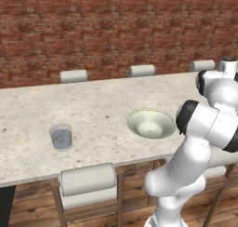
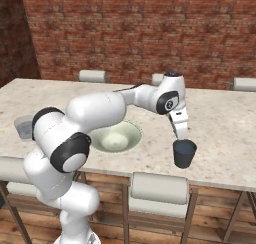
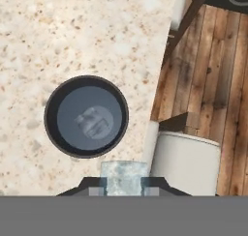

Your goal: There are four ice cubes in the ice bowl. Place two ice cubes in each glass of water.

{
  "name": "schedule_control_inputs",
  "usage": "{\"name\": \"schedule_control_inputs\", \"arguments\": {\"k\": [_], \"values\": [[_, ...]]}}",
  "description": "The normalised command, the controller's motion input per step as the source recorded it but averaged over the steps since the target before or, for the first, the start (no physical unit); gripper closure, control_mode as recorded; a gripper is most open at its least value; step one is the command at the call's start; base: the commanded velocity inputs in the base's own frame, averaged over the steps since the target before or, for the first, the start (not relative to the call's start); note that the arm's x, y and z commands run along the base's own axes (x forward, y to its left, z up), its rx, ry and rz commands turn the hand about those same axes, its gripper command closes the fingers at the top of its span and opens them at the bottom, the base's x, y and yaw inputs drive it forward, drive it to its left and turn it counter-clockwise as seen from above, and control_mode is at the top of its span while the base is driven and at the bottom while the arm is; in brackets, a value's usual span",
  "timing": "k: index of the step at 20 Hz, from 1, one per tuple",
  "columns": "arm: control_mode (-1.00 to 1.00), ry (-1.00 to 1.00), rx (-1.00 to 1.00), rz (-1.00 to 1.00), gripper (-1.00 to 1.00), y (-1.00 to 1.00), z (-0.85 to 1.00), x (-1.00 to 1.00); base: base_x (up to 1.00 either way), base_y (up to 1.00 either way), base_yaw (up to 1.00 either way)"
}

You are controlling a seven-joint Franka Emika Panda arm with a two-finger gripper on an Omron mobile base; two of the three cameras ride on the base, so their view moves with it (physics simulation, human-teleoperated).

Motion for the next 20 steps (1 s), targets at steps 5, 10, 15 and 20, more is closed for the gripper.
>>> {"name": "schedule_control_inputs", "arguments": {"k": [5, 10, 15, 20], "values": [[-1.0, 0.0, 0.0, -0.01, 1.0, 0.0, -0.26, 0.24, 0.0, 0.0, 0.0], [-1.0, 0.0, 0.02, 0.0, 1.0, -0.08, -0.21, 0.13, 0.0, 0.0, 0.0], [-1.0, 0.0, 0.05, 0.0, 1.0, -0.36, -0.14, 0.05, 0.0, 0.0, 0.0], [-1.0, 0.0, 0.1, 0.0, 1.0, -0.27, -0.02, 0.0, 0.0, 0.0, 0.0]]}}
